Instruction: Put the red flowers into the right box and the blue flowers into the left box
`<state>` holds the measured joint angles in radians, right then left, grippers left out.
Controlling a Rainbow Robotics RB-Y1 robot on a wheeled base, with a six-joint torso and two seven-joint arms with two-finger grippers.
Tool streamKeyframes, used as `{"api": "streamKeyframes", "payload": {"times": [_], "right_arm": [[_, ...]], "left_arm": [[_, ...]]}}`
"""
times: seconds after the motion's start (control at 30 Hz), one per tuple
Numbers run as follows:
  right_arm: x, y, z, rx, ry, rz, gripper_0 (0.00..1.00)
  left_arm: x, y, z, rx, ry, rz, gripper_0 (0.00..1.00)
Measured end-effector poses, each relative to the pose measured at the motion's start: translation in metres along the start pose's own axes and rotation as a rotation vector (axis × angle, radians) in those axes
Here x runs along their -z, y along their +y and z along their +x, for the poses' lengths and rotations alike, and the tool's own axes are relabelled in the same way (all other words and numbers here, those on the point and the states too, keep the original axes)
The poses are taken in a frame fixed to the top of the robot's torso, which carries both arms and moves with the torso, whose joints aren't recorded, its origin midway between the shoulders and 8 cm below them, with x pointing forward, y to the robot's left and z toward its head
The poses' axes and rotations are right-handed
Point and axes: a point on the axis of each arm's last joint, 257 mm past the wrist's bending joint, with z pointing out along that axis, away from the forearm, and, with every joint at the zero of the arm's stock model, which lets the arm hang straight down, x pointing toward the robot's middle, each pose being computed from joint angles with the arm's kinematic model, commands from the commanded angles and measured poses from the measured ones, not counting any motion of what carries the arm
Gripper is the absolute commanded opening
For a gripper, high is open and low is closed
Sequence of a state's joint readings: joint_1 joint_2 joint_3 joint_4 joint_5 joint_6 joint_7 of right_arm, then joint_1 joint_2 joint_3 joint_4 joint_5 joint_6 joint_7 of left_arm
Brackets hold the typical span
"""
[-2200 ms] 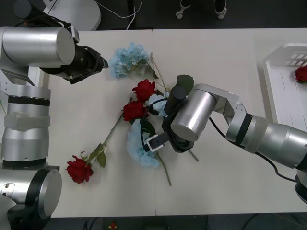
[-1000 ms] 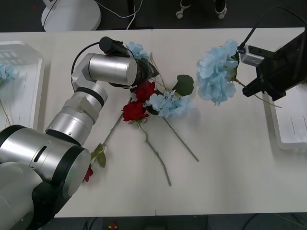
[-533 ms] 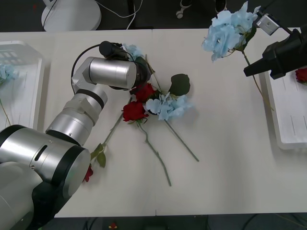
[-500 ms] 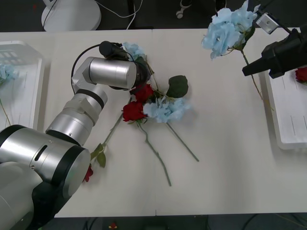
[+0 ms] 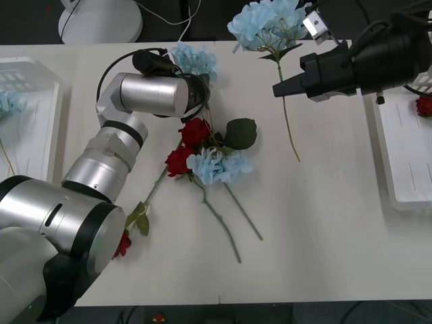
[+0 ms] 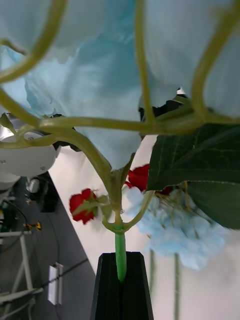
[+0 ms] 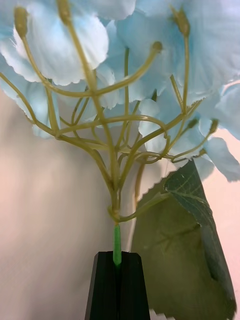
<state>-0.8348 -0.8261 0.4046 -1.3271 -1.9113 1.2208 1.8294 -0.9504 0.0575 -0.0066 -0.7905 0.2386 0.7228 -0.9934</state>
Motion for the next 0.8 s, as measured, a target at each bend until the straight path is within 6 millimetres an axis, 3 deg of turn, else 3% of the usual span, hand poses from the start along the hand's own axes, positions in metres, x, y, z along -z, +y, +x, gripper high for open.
{"api": "streamKeyframes", "payload": {"times": [0.3, 0.6, 0.8], "right_arm": [[-0.035, 0.020, -0.019, -0.003, -0.078, -0.063, 0.00], [-0.060, 0.031, -0.038, 0.016, -0.151, -0.075, 0.00], [-0.080, 0.044, -0.047, 0.055, -0.160, -0.081, 0.00]], "left_arm": [[0.044, 0.014, -0.043, 0.061, 0.050, -0.054, 0.00], [0.128, 0.065, -0.083, 0.044, 0.135, -0.229, 0.00], [0.183, 0.119, -0.107, -0.016, 0.178, -0.353, 0.00]]}}
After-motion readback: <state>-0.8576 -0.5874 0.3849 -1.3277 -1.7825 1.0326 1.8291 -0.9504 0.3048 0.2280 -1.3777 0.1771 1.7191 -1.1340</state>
